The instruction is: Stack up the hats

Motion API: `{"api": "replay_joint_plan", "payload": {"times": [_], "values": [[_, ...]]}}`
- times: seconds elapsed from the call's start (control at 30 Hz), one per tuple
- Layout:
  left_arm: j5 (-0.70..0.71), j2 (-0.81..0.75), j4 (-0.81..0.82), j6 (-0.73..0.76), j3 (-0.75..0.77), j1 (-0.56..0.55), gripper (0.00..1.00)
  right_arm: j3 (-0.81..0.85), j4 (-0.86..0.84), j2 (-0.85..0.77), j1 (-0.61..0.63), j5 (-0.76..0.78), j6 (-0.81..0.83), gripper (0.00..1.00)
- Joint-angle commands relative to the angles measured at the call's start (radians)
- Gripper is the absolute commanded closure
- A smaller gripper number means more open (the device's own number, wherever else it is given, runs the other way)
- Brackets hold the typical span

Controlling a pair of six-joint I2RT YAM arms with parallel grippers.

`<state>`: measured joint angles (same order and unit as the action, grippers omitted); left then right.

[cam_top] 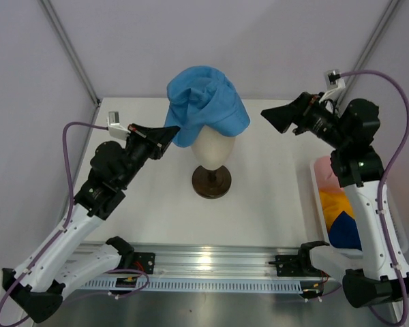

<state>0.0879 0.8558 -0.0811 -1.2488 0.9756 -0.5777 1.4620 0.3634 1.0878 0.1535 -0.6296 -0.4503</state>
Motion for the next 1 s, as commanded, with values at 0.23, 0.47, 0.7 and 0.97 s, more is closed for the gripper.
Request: {"api": "replay_joint_plan", "payload": {"times": [0.23, 0.47, 0.7, 0.97], "values": [[0.033, -0.06, 0.0, 0.019, 0.008, -0.037, 0.99, -0.391, -0.555, -0.15, 0.211, 0.287, -0.6, 0.01], [0.039, -0.054, 0.004, 0.022, 0.006, -0.042, 0.99, -0.529, -0.791, -0.177, 0.376, 0.505, -0.728, 0.01], [0.059, -0.072, -0.003, 0.048, 0.008, -0.042, 0.99, -0.669, -0.816, -0.319, 0.409, 0.752, -0.739, 0.02], [0.024, -0.051, 0.014, 0.054, 0.009, -0.042, 0.99, -0.669, -0.857, -0.316, 0.425, 0.772, -0.775, 0.04]]}}
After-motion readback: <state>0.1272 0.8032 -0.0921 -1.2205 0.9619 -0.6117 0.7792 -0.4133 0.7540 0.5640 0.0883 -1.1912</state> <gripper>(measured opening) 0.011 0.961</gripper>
